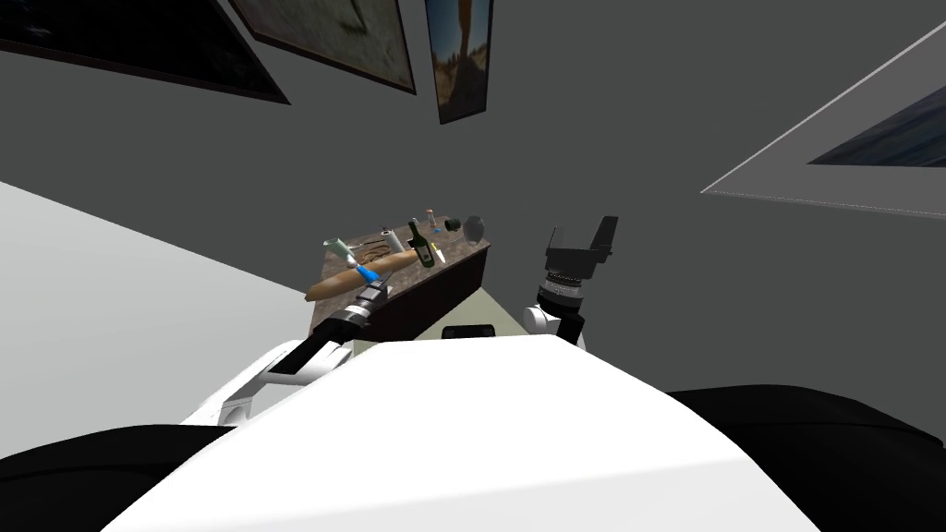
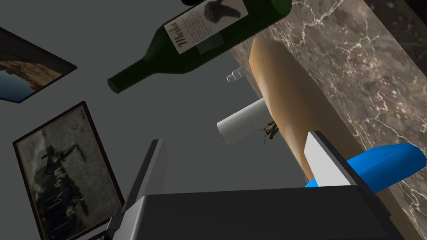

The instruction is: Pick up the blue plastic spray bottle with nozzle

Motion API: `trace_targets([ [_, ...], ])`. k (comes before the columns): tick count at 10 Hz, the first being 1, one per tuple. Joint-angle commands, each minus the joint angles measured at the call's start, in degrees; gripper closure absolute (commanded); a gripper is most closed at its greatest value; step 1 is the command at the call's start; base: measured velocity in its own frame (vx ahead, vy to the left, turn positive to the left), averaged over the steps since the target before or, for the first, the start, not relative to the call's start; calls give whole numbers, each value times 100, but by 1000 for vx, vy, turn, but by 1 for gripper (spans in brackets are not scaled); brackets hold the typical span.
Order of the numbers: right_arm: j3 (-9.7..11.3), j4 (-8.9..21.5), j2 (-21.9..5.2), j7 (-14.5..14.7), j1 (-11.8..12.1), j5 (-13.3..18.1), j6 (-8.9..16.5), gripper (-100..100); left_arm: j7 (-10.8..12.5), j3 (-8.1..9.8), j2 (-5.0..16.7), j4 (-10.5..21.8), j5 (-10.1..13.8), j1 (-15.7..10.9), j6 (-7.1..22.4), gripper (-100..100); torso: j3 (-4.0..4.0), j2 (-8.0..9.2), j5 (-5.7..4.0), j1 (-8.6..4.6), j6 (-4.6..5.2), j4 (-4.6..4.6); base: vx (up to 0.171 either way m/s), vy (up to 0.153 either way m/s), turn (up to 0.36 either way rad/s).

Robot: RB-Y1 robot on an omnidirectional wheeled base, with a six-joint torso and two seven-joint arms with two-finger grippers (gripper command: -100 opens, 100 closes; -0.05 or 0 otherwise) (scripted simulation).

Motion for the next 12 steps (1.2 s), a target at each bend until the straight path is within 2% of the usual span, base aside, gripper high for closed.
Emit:
trace_targets([
  [1, 0, 0, 0, 0, 0, 0, 0, 0, -26, 11, 152, -1, 13, 6, 286, -100, 0, 0, 0, 0, 0, 0, 33, -56, 1],
  [2, 0, 0, 0, 0, 0, 0, 0, 0, -26, 11, 152, -1, 13, 6, 299, -100, -1, -2, 0, 2, 1, 0, 19, -27, 1],
  [3, 0, 0, 0, 0, 0, 0, 0, 0, -54, 78, 378, 67, 51, 96, 519, -100, 1, 1, 2, 10, 1, 0, 22, -39, -18],
  [4, 0, 0, 0, 0, 0, 0, 0, 0, -54, 78, 378, 67, 51, 96, 541, -100, 1, 1, 2, 9, 1, 0, 21, -37, -5],
  [6, 0, 0, 0, 0, 0, 0, 0, 0, -121, 225, 758, 208, 107, 273, 949, -100, -1, -2, 2, 11, 1, 0, 42, -44, -22],
  [7, 0, 0, 0, 0, 0, 0, 0, 0, -121, 225, 811, 208, 107, 273, 1011, -100, -4, -8, 2, 6, 1, -2, 37, -48, -6],
  [9, 0, 0, 0, 0, 0, 0, 0, 0, -205, 386, 1183, 350, 138, 441, 1404, -100, -1, -2, 0, 4, 0, 0, 40, -54, -24],
  [10, 0, 0, 0, 0, 0, 0, 0, 0, -205, 386, 1221, 350, 138, 441, 1459, -100, -4, -6, 0, 3, 0, -1, 39, -44, -5],
  [12, 0, 0, 0, 0, 0, 0, 0, 0, -300, 557, 1599, 492, 147, 599, 1817, -100, -3, -5, 1, 8, 1, -1, 41, -41, -30],
])
